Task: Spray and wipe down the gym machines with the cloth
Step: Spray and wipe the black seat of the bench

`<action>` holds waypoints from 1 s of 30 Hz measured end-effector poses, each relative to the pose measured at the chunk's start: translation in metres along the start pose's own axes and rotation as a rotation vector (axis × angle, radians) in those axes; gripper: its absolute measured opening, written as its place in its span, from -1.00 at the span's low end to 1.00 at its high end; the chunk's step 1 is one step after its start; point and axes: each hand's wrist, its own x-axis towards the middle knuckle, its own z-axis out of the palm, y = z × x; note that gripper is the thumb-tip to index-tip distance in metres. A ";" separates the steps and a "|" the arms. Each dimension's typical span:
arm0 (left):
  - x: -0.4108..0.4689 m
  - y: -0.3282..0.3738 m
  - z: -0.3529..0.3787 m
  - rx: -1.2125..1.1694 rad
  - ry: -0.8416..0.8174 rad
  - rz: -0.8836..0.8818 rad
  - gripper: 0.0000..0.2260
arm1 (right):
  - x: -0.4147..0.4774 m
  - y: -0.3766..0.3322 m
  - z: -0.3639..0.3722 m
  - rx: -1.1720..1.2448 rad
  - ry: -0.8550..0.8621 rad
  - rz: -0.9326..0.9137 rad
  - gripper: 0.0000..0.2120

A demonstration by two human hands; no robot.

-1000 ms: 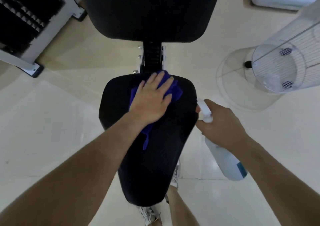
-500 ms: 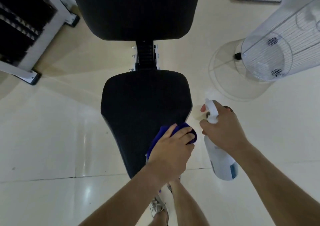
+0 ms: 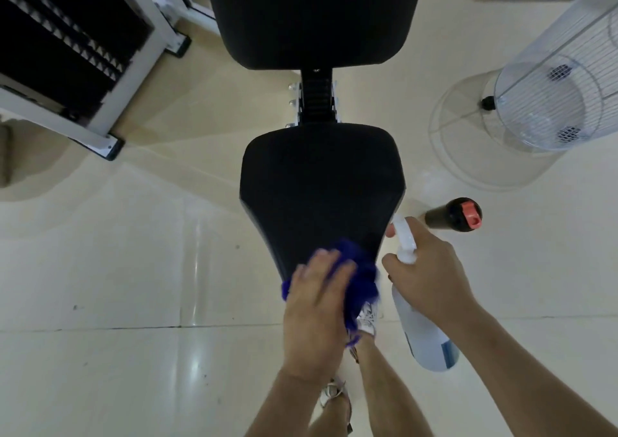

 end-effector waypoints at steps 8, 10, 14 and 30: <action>0.037 0.002 -0.013 -0.426 0.257 -0.691 -0.61 | -0.005 -0.049 0.016 -0.157 -0.206 -0.258 -0.74; 0.060 -0.021 -0.017 -0.508 0.284 -0.724 -0.61 | -0.004 -0.060 0.022 -0.220 -0.256 -0.303 -0.77; 0.111 -0.070 -0.016 -0.734 0.393 -0.884 -0.59 | -0.006 -0.067 0.025 -0.229 -0.251 -0.343 -0.80; -0.022 0.024 0.002 -0.899 0.415 -1.202 -0.81 | -0.061 -0.012 0.023 -0.052 -0.124 -0.066 -0.80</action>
